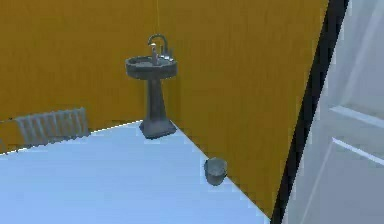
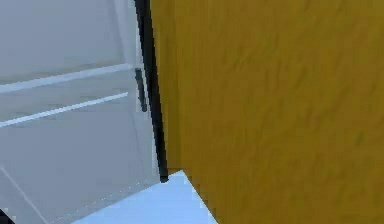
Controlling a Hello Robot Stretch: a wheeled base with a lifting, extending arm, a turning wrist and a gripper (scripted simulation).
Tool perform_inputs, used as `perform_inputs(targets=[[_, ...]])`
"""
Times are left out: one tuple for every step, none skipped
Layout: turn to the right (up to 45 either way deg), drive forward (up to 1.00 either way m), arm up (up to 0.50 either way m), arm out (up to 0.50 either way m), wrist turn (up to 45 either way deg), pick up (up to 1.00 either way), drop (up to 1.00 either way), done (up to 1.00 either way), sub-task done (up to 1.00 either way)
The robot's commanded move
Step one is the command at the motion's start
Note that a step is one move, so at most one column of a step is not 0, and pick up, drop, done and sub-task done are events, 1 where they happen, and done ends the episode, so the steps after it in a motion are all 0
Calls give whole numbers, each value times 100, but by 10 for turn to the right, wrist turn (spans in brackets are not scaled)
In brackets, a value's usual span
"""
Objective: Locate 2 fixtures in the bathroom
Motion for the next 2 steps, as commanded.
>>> perform_inputs(targets=[[-180,0,0,0,0,0,0,0,0],[0,15,0,0,0,0,0,0,0]])
